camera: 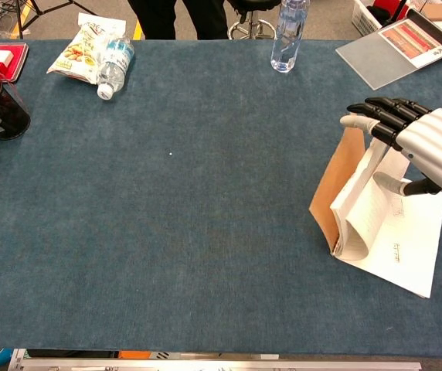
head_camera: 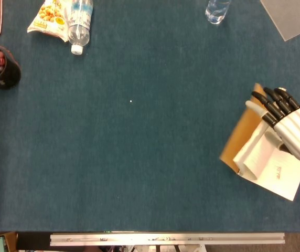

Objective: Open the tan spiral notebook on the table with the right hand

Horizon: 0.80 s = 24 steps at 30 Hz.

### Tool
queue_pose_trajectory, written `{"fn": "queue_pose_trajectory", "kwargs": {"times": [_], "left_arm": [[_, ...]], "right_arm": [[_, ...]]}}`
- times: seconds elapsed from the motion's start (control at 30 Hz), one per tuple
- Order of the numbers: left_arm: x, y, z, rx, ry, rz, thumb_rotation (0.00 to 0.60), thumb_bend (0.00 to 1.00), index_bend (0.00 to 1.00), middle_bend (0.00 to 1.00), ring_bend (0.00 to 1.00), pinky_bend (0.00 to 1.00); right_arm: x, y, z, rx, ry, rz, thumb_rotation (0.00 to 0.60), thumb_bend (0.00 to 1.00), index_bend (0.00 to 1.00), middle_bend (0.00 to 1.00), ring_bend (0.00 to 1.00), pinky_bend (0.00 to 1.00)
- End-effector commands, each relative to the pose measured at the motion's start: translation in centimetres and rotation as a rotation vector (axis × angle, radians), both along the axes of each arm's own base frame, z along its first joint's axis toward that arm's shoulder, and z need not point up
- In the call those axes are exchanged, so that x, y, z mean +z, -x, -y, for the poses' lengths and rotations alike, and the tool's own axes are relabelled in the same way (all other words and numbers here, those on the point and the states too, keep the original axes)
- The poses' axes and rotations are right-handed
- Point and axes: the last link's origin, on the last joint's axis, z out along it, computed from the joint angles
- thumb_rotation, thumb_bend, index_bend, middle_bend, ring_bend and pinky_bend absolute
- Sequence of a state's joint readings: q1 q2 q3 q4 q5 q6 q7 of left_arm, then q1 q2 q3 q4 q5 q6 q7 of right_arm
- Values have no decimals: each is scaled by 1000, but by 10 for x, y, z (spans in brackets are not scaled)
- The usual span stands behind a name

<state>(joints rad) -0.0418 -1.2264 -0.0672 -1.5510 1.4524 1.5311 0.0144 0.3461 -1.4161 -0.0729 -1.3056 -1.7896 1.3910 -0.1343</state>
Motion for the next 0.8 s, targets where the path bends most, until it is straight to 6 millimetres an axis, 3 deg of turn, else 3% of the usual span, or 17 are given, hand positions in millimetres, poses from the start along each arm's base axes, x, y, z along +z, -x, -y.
{"fn": "queue_pose_trajectory", "kwargs": {"times": [0.03,0.5,0.8], "left_arm": [[0,0,0,1,0,0,600,257,328,228,266,463],[0,4,3,13,1,4,600,257,328,228,267,463],[0,4,3,12,0,2,600,257,328,228,267,463]], "right_arm": [[-1,0,2,-2,17,8,600,292,125,102,0,132],[-17,-2,14,-17,31,47,600,291,124,103,0,132],[-5,-7,3,-9,20,78,600,291,124,102,0,132]]}}
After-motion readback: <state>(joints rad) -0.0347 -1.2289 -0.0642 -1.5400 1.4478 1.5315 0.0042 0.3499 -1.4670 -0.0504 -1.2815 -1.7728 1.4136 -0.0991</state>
